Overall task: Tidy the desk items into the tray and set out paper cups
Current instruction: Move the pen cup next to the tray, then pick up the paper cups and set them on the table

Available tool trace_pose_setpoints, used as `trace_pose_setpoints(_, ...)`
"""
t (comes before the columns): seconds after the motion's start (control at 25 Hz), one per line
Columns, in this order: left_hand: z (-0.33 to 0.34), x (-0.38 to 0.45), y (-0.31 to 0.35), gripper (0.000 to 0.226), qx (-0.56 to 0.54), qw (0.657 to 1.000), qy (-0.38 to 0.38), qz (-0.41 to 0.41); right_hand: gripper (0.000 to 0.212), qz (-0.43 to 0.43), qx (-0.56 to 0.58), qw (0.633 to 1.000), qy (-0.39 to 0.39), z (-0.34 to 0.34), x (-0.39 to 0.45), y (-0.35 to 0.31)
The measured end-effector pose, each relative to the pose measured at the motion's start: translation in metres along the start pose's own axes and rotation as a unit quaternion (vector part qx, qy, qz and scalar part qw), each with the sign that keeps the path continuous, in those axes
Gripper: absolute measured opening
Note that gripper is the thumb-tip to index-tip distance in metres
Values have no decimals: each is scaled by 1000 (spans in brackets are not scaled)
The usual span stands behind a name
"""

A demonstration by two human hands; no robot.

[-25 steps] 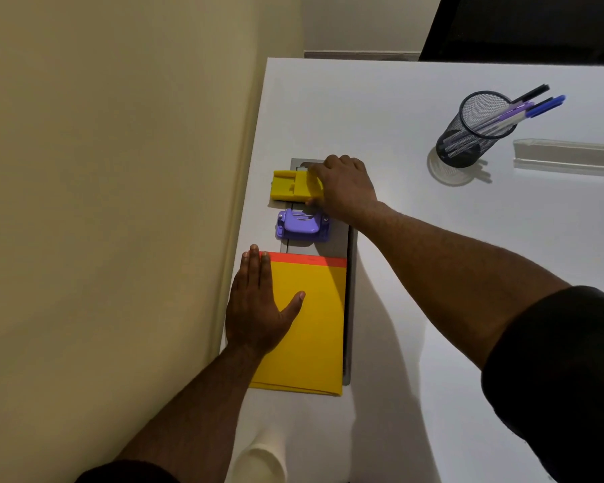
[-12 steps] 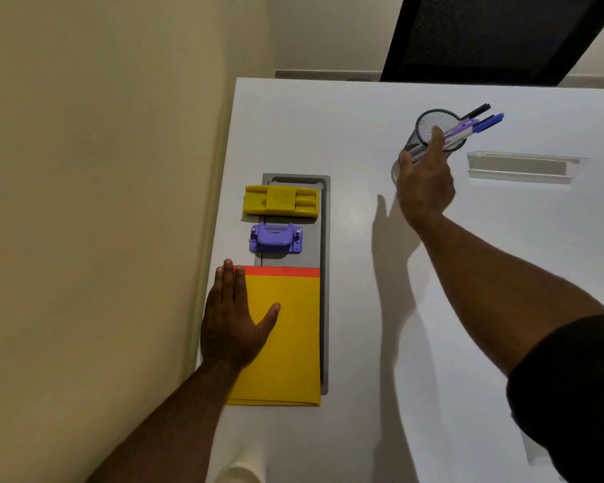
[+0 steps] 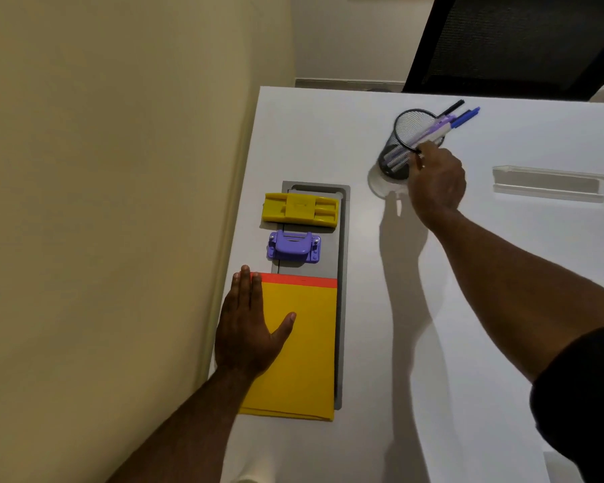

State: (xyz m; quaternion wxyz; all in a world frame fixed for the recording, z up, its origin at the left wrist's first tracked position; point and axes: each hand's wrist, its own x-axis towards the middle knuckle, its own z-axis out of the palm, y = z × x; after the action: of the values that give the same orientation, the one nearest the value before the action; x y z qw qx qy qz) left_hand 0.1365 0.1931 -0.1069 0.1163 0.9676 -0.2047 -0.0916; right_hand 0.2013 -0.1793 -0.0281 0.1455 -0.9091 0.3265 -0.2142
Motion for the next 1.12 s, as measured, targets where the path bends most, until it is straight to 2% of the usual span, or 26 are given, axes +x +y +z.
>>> trace_pose_setpoints(0.32,0,1,1,98,-12,1000,15,4,27,-176,43,980,-82,60,12,-130)
trace_pose_setpoints(0.56,2,1,0,97,-15,999,32,3,30,-220,2,968,-118,87,1,-161)
trace_pose_setpoints(0.72,-1,0,0,96,-12,1000,15,1,46,-197,-5,974,-108,54,-17,-160)
trace_pose_setpoints(0.8,-8,2,1,95,-16,1000,-20,-4,43,-196,57,976,-81,28,-54,-150)
trace_pose_setpoints(0.88,-18,1,1,91,-32,998,-53,-6,33,-230,136,958,-99,-3,-116,-133)
trace_pose_setpoints(0.96,-32,-2,-1,82,-55,997,-59,-16,25,-250,184,935,-171,-36,-188,-110)
trace_pose_setpoints(1.04,-50,-16,-4,70,-102,992,-41,-57,20,-223,205,921,-247,-68,-257,-86)
trace_pose_setpoints(1.12,-70,-42,-4,60,-194,975,-26,-103,26,-237,197,893,-328,-94,-318,-70)
